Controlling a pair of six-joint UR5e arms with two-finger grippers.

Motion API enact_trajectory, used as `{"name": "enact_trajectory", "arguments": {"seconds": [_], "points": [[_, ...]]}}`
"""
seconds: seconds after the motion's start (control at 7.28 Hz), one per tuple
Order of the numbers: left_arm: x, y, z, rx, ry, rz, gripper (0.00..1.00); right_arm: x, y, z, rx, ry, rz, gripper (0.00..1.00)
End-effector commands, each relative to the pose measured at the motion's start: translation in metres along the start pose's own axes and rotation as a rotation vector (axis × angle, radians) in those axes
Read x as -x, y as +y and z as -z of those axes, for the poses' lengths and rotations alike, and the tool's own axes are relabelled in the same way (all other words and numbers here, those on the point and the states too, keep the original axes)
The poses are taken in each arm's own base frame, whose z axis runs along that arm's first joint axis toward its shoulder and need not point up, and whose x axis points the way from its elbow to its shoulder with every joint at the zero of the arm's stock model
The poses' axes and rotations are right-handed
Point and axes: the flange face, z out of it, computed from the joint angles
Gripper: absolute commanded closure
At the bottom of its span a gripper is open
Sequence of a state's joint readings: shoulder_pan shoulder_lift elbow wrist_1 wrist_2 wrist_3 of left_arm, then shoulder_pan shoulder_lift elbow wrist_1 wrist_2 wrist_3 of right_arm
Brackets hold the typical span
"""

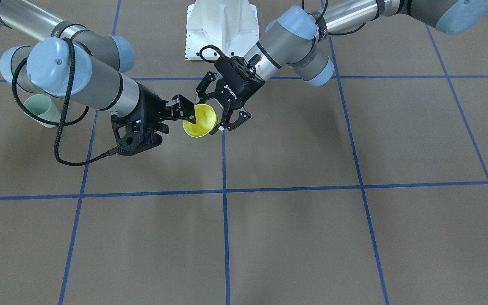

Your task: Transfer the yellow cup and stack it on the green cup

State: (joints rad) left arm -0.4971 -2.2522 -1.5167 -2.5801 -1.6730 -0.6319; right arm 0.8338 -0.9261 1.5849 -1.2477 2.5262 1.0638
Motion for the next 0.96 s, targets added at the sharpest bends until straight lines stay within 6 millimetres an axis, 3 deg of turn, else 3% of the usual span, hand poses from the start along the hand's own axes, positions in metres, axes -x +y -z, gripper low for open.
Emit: {"name": "enact_trajectory", "arguments": {"seconds": [0.0,0.27,0.82], "points": [[0.0007,-0.0011,-0.0032,0.002,-0.002,0.000,1.00,0.0022,0.0011,0.0017,0.016,-0.012,-0.002,0.29],[-0.0053,-0.0057,-0.0041,-0.004,0.008,-0.001,1.00,0.0017,0.0007,0.0013,0.017,-0.011,-0.019,0.45],[-0.0085,-0.0060,-0.0045,0.003,0.022,0.001,1.00,-0.0038,-0.0049,0.0087,0.002,-0.008,-0.038,0.50]]}}
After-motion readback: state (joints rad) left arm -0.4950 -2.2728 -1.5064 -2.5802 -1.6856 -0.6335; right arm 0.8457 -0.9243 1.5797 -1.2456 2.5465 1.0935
